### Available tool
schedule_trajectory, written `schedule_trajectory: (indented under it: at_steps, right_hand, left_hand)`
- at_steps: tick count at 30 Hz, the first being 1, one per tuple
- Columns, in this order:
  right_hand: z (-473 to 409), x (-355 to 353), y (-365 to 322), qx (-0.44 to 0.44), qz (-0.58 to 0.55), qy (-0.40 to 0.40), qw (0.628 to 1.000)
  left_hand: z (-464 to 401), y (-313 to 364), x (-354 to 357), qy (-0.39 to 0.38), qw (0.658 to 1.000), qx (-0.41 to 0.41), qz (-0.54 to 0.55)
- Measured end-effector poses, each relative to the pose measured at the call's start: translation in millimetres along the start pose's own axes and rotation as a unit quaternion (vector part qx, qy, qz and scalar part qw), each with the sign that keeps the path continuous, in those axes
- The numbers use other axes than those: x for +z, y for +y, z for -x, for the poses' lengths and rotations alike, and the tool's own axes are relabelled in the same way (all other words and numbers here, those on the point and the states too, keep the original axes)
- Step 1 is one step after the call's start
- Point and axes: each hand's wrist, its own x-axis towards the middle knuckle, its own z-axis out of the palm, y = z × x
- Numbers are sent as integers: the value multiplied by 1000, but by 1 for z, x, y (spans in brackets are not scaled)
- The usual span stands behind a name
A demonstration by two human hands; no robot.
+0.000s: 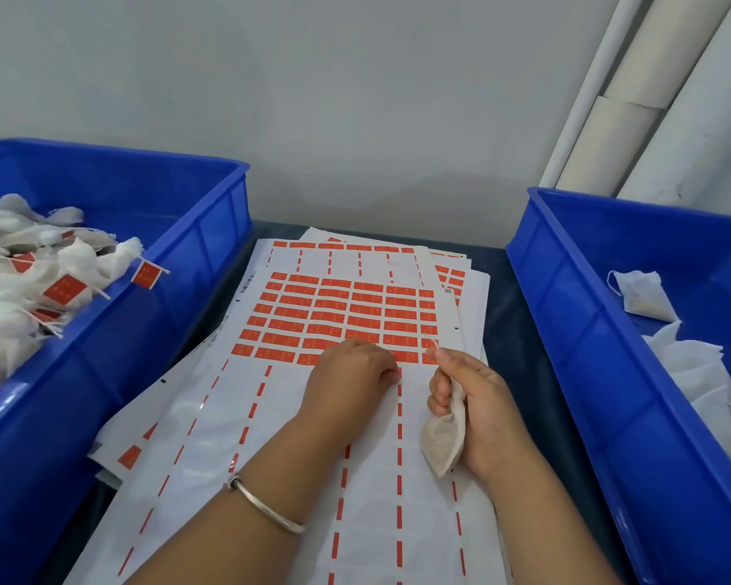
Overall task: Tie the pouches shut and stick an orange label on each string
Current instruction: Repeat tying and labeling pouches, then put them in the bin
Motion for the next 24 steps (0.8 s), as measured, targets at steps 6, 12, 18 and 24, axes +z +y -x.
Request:
schedule_trajectory:
  at_steps: [6, 12, 18, 24]
  right_hand:
    - [0, -1, 1, 3, 8, 7, 1000]
    - [0, 0, 1, 2, 0, 9, 1000]
    - [1, 1, 1, 9, 10, 9, 1000]
    - [1, 0, 0, 6, 12, 2, 1000]
  left_hand:
    - [0, 0, 0, -28, 999, -23, 20]
    - [-1, 2, -3, -154, 987, -52, -10]
    - [-1, 7, -8, -144, 987, -67, -14]
    - [1, 9, -17, -106, 992, -74, 10]
